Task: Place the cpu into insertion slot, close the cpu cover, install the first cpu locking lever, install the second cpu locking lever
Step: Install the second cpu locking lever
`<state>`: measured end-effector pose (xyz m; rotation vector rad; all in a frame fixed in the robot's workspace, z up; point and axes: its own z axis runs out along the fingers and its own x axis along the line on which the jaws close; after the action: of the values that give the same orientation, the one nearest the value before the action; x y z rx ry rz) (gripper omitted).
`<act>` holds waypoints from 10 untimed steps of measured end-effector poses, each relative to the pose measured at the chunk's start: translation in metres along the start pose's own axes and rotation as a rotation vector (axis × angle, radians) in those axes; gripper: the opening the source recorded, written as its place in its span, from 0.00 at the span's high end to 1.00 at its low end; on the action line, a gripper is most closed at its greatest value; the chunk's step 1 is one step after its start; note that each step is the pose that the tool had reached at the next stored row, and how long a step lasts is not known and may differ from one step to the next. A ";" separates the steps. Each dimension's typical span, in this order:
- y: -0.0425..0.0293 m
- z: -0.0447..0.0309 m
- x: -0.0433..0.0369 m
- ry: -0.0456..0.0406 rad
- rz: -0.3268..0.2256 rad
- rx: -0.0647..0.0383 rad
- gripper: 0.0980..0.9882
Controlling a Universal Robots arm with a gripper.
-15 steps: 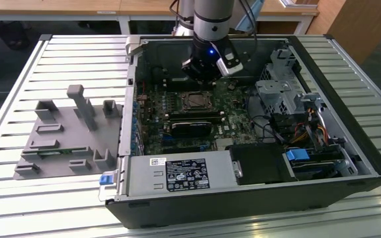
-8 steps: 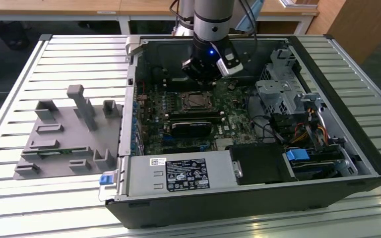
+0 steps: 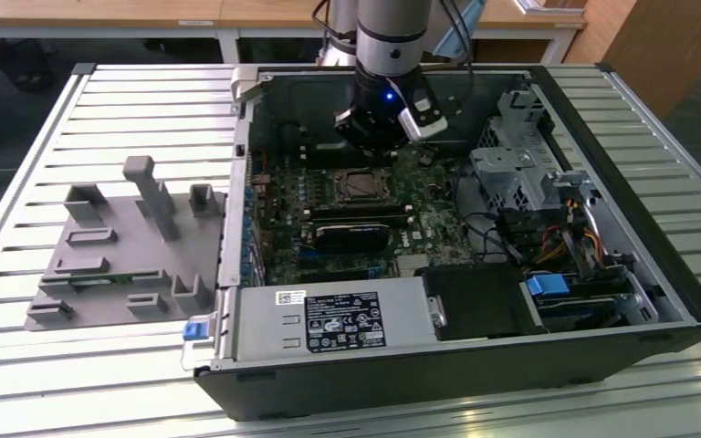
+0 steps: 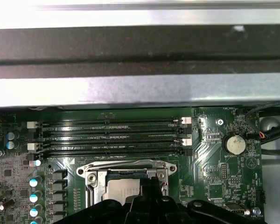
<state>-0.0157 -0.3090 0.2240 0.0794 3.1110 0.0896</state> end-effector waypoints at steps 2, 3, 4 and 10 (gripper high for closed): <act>-0.0005 -0.0017 0.0000 0.0001 0.000 0.000 0.99; -0.0005 -0.0033 -0.0001 0.0000 0.000 0.000 0.99; -0.0005 -0.0049 -0.0001 0.0000 0.000 0.000 0.99; -0.0030 -0.0090 -0.0004 0.0000 0.000 0.000 0.99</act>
<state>-0.0157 -0.3125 0.2328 0.0795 3.1110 0.0897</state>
